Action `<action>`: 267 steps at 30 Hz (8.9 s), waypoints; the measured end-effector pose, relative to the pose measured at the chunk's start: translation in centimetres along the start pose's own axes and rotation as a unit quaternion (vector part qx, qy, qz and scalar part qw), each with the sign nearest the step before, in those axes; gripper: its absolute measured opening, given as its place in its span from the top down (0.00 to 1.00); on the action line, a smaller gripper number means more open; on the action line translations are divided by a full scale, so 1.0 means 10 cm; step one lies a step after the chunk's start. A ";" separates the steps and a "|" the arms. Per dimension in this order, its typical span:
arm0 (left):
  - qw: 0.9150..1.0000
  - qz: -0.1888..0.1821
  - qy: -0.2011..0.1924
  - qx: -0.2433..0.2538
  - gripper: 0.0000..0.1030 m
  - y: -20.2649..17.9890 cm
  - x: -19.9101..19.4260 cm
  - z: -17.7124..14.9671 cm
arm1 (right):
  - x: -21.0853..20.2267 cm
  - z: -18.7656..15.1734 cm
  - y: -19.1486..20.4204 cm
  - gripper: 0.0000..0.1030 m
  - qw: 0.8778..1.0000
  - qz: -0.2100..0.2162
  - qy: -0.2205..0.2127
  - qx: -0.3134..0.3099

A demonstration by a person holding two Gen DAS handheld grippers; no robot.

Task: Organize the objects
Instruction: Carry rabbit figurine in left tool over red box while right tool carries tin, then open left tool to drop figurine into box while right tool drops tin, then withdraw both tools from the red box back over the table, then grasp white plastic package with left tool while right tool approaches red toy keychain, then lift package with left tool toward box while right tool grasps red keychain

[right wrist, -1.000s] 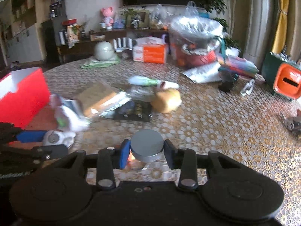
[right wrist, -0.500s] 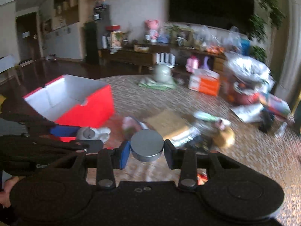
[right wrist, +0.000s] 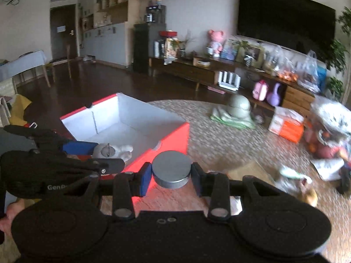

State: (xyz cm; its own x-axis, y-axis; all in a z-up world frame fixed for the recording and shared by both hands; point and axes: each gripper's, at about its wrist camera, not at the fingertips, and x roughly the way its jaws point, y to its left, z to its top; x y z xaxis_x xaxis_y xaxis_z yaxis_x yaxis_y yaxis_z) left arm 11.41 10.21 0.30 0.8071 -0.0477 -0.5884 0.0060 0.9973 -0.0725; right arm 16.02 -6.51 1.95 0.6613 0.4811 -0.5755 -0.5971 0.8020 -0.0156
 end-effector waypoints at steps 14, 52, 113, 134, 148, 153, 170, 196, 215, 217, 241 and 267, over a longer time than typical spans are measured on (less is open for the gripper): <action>0.997 0.071 0.023 0.018 0.53 0.86 0.33 0.27 | 0.82 0.47 0.53 0.64 0.997 0.036 0.030 -0.060; 0.948 0.065 0.305 0.056 0.51 1.42 2.05 0.50 | 2.23 0.39 0.89 0.62 0.962 0.066 0.251 -0.089; 0.996 0.044 -0.009 0.074 0.24 -0.37 -0.24 0.23 | -0.38 -0.20 -0.23 0.20 0.999 0.027 -0.002 0.040; 0.995 -0.017 0.004 0.096 0.19 -1.18 0.20 -0.32 | -0.70 -1.20 -1.21 0.00 0.989 -0.094 0.002 0.115; 0.993 -0.021 0.022 0.110 0.00 -1.50 0.77 -0.28 | -0.44 -1.53 -1.65 0.01 0.984 -0.116 0.042 0.131; 0.993 -0.010 0.025 0.118 0.00 -1.57 0.98 -0.25 | -0.31 -1.57 -1.68 0.01 0.984 -0.118 0.052 0.120; 0.995 0.026 0.087 0.038 0.00 -1.59 1.68 0.18 | 0.02 -1.56 -1.73 0.03 0.987 -0.107 0.064 0.097; 0.987 -0.018 0.156 -0.030 0.07 -1.35 2.13 -0.07 | 0.39 -1.63 -1.81 0.22 0.984 -0.100 0.092 0.115; 0.991 -0.055 0.122 -0.022 0.82 -1.28 1.66 -0.08 | 0.18 -1.52 -1.67 0.43 0.985 -0.118 0.081 0.099; 0.991 -0.052 0.119 -0.018 0.84 -1.26 1.59 -0.10 | 0.12 -1.49 -1.62 0.43 0.985 -0.117 0.078 0.097; 0.994 -0.073 0.070 0.043 0.89 -0.91 0.58 -0.02 | -0.40 -0.73 -1.01 0.43 0.996 -0.071 0.034 0.052; 0.999 0.007 0.032 0.038 0.89 0.49 0.16 0.48 | 0.34 0.41 0.02 0.43 0.998 0.007 0.009 -0.057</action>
State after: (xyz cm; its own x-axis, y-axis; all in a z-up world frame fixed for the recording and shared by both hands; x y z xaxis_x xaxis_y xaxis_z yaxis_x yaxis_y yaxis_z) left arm 15.60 15.28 2.88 0.7675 -0.0351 -0.6401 0.0417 0.9991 -0.0048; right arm 19.96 -3.29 3.34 0.6449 0.4839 -0.5916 -0.6545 0.7494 -0.1005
